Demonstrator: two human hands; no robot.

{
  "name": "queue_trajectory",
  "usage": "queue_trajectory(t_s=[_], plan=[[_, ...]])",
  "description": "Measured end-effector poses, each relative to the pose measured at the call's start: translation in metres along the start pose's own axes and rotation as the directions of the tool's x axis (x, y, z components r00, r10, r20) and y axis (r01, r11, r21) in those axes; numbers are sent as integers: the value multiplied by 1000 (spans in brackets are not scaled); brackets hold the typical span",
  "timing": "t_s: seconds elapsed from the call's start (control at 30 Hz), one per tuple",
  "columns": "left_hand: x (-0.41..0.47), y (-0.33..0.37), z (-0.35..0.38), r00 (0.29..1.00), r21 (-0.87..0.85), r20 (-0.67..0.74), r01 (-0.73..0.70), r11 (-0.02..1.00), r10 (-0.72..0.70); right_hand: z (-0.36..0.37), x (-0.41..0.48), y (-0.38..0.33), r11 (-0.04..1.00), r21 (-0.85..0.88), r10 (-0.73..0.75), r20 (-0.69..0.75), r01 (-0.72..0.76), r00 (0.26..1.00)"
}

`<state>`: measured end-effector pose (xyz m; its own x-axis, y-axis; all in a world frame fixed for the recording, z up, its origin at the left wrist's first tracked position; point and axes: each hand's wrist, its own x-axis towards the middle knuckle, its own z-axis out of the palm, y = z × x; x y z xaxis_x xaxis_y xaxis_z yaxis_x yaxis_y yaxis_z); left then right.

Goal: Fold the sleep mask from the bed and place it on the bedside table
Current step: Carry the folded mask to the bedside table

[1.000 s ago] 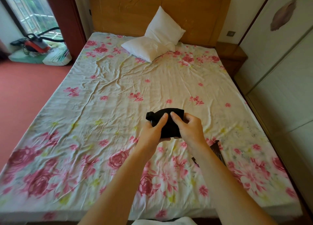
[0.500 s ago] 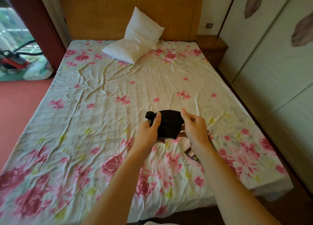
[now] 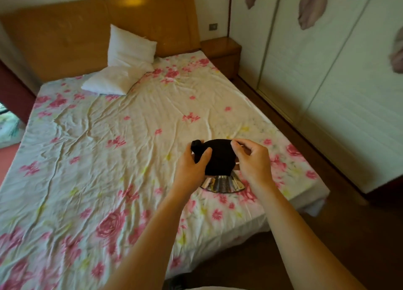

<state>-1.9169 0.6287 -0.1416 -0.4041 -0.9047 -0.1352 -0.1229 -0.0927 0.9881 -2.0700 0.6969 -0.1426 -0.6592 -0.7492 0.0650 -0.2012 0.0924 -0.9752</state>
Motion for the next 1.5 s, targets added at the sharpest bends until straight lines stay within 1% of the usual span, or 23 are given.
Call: queue_trajectory(t_s=[0.13, 0.27, 0.4, 0.47, 0.6, 0.8, 0.9, 1.13, 1.33, 1.4, 1.5], plan=[[-14, 4, 66, 996, 68, 24, -90, 994, 89, -67, -3, 16, 1000, -4, -2, -19, 2, 1000], [-25, 12, 119, 989, 90, 81, -129, 988, 121, -123, -2, 26, 1000, 0, 11, -54, -11, 998], [-24, 24, 158, 979, 117, 130, -175, 978, 160, -161, 8, 33, 999, 37, -2, -85, 5, 996], [-18, 28, 176, 973, 135, 149, -196, 971, 176, -176, 15, 36, 1000, 28, -11, -117, 14, 993], [3, 31, 217, 959, 126, 193, -236, 964, 209, -205, 36, 45, 999, 2, 37, -180, -37, 983], [52, 40, 306, 929, 15, 311, -217, 976, 202, -269, 93, 61, 991, -100, 51, -298, -84, 953], [80, 51, 342, 920, -17, 327, -221, 975, 214, -296, 130, 59, 984, -146, 51, -326, -103, 944], [143, 67, 414, 907, -65, 362, -207, 976, 216, -342, 199, 65, 985, -99, 89, -401, -139, 912], [172, 63, 484, 898, 4, 393, -216, 976, 197, -400, 235, 96, 981, -35, 156, -428, -189, 890], [180, 61, 510, 906, 38, 377, -221, 975, 191, -421, 251, 108, 980, -1, 179, -424, -198, 888], [193, 57, 553, 928, 79, 324, -220, 972, 184, -453, 278, 127, 982, 3, 174, -382, -187, 908]])
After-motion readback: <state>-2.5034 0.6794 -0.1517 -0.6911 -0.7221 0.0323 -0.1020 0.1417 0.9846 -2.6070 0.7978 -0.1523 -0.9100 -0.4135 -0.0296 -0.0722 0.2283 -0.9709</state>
